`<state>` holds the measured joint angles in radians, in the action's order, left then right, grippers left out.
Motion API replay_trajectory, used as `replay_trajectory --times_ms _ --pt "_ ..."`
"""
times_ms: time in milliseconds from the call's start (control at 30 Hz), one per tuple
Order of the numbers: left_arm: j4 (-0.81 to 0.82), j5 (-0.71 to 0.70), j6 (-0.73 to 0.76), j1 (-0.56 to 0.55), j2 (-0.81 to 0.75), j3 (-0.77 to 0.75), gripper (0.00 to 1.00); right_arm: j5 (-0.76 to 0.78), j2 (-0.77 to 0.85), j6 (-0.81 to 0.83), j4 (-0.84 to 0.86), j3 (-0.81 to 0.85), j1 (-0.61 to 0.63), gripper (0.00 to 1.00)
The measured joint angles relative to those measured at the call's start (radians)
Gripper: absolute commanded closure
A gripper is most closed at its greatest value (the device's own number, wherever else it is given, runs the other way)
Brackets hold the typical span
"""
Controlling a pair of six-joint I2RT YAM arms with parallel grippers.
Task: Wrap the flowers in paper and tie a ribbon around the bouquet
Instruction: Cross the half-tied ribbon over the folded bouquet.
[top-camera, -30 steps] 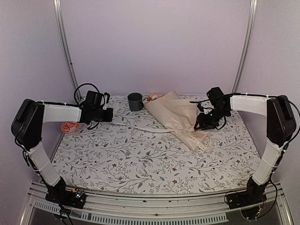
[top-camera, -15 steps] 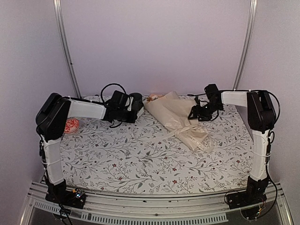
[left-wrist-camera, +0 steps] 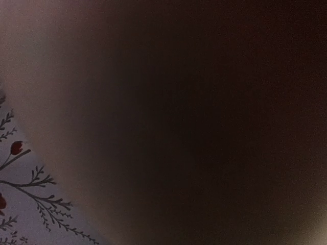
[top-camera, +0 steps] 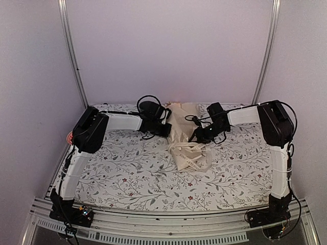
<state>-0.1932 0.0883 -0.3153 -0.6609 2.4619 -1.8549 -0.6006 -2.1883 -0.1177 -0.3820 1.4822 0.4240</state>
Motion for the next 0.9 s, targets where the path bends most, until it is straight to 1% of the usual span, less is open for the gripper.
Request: replay_trajectory --times_ms 100,200,300,400,567,733,767,900 --pt "0.052 -0.001 0.000 -0.007 -0.049 0.094 1.00 -0.026 0.045 -0.029 0.042 -0.083 0.055 0.61" --pt "0.107 0.002 -0.011 -0.027 -0.143 0.257 1.00 -0.039 0.101 -0.067 0.082 -0.178 0.105 0.60" --pt "0.149 0.002 -0.027 -0.060 -0.238 0.411 1.00 -0.037 0.173 -0.115 0.108 -0.284 0.141 0.55" --pt "0.178 0.002 -0.035 -0.090 -0.295 0.504 1.00 0.001 0.233 -0.155 0.095 -0.341 0.152 0.51" --pt "0.173 -0.013 -0.023 -0.097 -0.309 0.518 1.00 0.159 0.341 -0.192 0.011 -0.341 0.132 0.32" --pt "0.156 -0.037 -0.005 -0.085 -0.309 0.509 1.00 0.309 0.439 -0.210 -0.090 -0.290 0.126 0.29" --pt "0.154 -0.043 -0.001 -0.080 -0.309 0.509 1.00 0.319 0.445 -0.212 -0.096 -0.290 0.126 0.29" --pt "0.152 -0.055 0.010 -0.068 -0.309 0.509 1.00 0.438 0.484 -0.235 -0.188 -0.290 0.136 0.32"
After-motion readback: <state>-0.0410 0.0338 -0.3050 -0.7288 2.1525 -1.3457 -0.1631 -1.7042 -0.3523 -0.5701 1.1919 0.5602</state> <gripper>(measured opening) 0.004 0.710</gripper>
